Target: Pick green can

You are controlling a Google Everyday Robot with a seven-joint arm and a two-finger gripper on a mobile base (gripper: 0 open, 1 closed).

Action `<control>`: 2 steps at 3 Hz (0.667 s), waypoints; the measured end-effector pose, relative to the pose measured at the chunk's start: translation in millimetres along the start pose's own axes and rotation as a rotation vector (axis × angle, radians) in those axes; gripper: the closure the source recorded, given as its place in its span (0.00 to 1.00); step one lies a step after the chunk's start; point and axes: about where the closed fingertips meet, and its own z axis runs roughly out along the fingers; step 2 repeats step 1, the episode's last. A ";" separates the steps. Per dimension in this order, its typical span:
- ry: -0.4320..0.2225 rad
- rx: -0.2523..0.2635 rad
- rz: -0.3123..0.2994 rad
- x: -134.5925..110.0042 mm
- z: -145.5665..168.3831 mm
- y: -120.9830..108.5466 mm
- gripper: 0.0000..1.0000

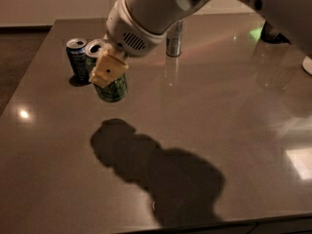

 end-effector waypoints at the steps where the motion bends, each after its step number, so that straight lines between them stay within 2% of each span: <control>1: -0.001 -0.001 -0.006 -2.6 -1.9 0.6 1.00; 2: -0.001 -0.001 -0.006 -2.6 -1.9 0.6 1.00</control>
Offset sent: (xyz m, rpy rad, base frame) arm 0.0000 0.0000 0.0000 0.0000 0.0000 0.0000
